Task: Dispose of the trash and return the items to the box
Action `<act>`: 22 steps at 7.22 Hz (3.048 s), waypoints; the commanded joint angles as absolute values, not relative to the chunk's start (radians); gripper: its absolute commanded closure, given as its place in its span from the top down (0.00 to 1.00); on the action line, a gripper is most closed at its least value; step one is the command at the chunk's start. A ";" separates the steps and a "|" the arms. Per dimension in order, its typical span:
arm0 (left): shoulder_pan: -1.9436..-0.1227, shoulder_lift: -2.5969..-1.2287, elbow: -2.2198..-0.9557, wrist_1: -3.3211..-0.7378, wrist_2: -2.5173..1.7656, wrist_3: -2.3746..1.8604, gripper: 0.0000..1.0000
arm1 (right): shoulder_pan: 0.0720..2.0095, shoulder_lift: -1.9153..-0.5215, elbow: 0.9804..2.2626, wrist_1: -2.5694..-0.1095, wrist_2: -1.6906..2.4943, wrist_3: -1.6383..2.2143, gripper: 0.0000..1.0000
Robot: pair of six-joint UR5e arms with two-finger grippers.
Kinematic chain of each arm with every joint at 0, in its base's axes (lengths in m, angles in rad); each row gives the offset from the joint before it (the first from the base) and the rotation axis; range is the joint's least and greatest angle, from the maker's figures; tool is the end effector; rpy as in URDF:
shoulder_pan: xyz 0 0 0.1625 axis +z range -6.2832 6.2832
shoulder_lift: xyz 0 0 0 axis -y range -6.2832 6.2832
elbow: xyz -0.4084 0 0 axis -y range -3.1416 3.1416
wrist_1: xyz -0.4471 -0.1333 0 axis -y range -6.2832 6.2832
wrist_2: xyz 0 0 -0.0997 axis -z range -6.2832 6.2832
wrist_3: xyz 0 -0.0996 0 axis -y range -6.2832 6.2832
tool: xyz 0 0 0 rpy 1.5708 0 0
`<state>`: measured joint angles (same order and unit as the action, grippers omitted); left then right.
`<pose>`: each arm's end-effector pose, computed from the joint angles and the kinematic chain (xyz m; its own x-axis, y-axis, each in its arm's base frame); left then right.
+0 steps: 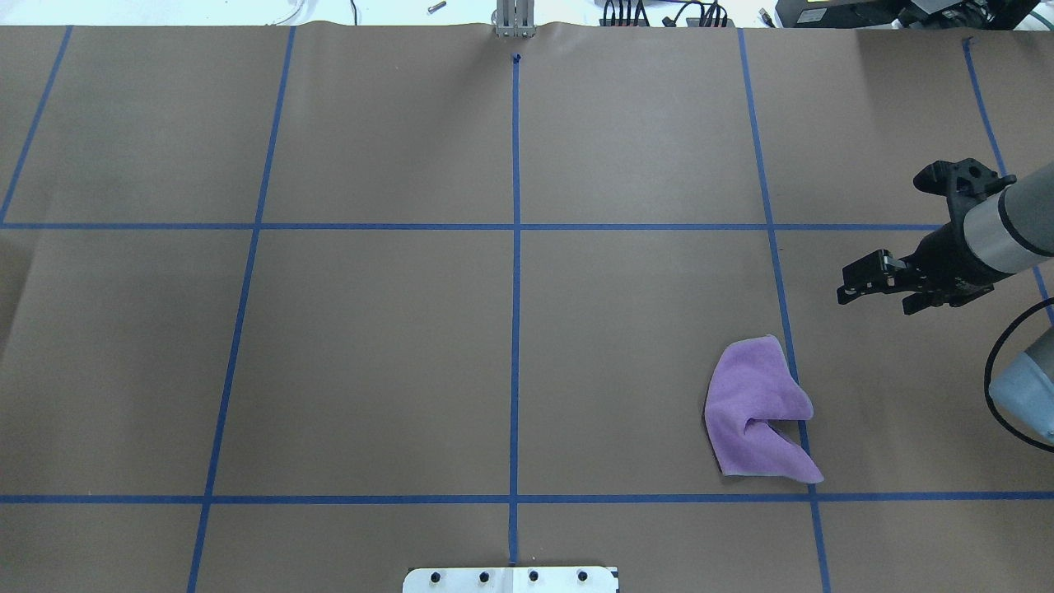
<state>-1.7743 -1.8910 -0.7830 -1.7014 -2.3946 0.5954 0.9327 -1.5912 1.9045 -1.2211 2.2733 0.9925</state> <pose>-0.1801 -0.5748 0.8485 0.6173 0.2080 -0.7587 -0.1878 0.9755 0.1146 -0.2677 -0.4767 0.4316 0.5987 0.1070 0.7938 -0.0584 0.9942 -0.0900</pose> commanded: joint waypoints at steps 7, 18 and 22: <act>-1.763 -1.879 -0.643 -1.841 -2.368 0.526 0.00 | 0.920 -1.591 1.898 -1.221 2.272 0.992 1.00; -1.727 -1.879 -1.014 -1.585 -2.503 0.384 0.85 | 0.789 -1.591 1.910 -1.218 2.186 1.086 1.00; -1.571 -1.657 -1.608 -1.477 -2.510 -0.057 0.86 | 0.603 -1.514 1.954 -1.219 2.073 1.339 1.00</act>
<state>-1.6232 -1.7210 -1.4497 -1.4862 -2.5067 0.0755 0.6630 -1.5470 1.9510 -1.2183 2.1150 1.2651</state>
